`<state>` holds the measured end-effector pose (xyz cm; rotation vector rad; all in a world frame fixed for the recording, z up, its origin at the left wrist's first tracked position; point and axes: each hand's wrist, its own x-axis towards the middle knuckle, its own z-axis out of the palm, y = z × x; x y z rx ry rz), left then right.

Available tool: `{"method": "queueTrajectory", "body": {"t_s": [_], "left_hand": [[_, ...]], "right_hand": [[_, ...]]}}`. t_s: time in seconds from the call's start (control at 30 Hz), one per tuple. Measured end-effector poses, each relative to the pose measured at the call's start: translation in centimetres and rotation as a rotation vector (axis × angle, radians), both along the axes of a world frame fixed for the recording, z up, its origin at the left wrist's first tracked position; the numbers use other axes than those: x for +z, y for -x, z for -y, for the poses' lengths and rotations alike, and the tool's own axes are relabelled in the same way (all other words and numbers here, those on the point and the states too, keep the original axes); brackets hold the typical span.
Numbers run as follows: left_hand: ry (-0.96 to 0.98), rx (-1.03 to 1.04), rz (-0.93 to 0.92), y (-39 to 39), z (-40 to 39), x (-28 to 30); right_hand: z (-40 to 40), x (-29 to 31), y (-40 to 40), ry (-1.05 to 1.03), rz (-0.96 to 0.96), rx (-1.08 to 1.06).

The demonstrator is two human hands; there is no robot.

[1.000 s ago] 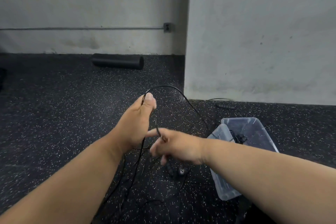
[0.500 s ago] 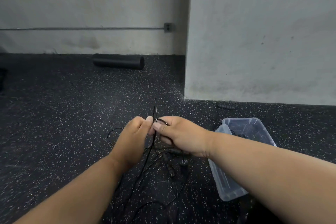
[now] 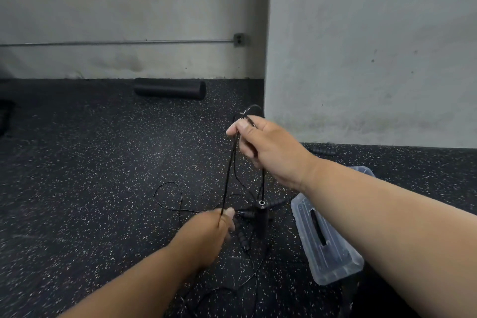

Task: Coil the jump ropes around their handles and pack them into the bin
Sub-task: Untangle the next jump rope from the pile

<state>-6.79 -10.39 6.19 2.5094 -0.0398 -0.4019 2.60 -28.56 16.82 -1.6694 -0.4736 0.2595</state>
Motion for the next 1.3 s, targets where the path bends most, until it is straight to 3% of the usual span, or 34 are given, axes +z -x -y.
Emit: {"method": "queueTrajectory", "body": {"t_s": [0.1, 0.23, 0.37, 0.47, 0.57, 0.67, 0.77, 0.83, 0.87, 0.93, 1.0, 1.07, 1.2, 1.3], "left_hand": [[0.219, 0.166, 0.101, -1.7, -0.3, 3.3], [0.405, 0.189, 0.285, -3.9, -1.1, 9.5], [0.995, 0.171, 0.237, -4.1, 0.1, 11.9], [1.184, 0.167, 0.165, -4.6, 1.5, 12.1], [1.141, 0.183, 0.171, -4.8, 0.8, 11.4], [0.932, 0.214, 0.207, -4.6, -0.4, 10.0], [0.51, 0.275, 0.546, -4.0, -1.6, 7.5], [0.381, 0.264, 0.648, -3.6, -2.1, 6.3], [0.381, 0.244, 0.584, -3.4, -2.0, 6.0], [0.37, 0.169, 0.266, -2.9, -1.3, 5.3], [0.148, -0.004, 0.026, -2.3, -0.5, 3.8], [0.025, -0.062, -0.06, -2.0, -0.1, 2.4], [0.131, 0.036, 0.005, -2.7, -0.1, 2.7], [0.48, 0.19, 0.085, -3.5, 0.1, 5.1]], "right_hand": [[0.6, -0.2, 0.2, 0.105, 0.015, 0.014], [-0.3, -2.9, 2.2, 0.377, -0.059, 0.219], [-2.6, -4.9, 4.1, 0.358, -0.118, 0.379], [-3.0, -4.8, 4.3, 0.383, -0.072, 0.346], [-3.0, -4.1, 3.8, 0.317, -0.032, 0.249], [-2.4, -2.2, 3.0, 0.195, -0.021, 0.09], [-1.4, -0.1, 2.0, 0.114, 0.036, -0.016], [-1.0, 0.8, 1.4, 0.065, 0.067, -0.046], [-0.9, 1.2, 1.2, 0.041, 0.083, -0.051], [-0.9, 1.7, 0.6, -0.008, 0.11, -0.057], [-0.9, 2.2, 0.2, -0.04, 0.128, -0.069], [-0.7, 2.7, 0.0, -0.073, 0.142, -0.094], [0.4, 2.7, -0.2, -0.013, 0.17, -0.12], [1.4, 0.8, -0.3, 0.212, 0.13, -0.064]]}}
